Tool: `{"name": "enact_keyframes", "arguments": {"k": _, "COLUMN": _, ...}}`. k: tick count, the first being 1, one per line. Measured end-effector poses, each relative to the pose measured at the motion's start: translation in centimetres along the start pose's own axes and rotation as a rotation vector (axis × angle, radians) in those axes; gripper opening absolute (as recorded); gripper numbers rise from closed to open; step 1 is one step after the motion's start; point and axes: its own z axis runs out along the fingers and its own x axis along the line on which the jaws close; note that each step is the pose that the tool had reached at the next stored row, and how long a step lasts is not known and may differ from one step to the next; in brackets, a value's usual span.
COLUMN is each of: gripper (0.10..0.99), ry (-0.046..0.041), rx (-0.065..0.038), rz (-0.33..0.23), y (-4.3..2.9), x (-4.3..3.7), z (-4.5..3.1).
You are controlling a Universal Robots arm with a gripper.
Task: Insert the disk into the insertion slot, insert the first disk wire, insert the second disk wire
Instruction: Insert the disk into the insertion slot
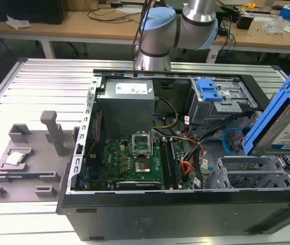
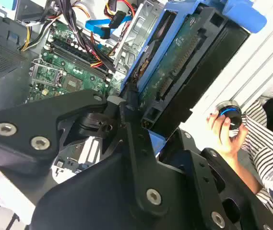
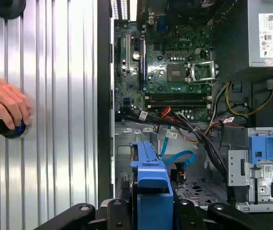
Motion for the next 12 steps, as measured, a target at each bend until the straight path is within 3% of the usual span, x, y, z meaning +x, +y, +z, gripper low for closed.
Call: {"name": "enact_keyframes", "arguments": {"k": 12, "gripper": 0.365, "ry": -0.0002, "rx": 0.000, "rz": 0.000, "y": -0.06, "x": -0.01, "z": 1.99}}
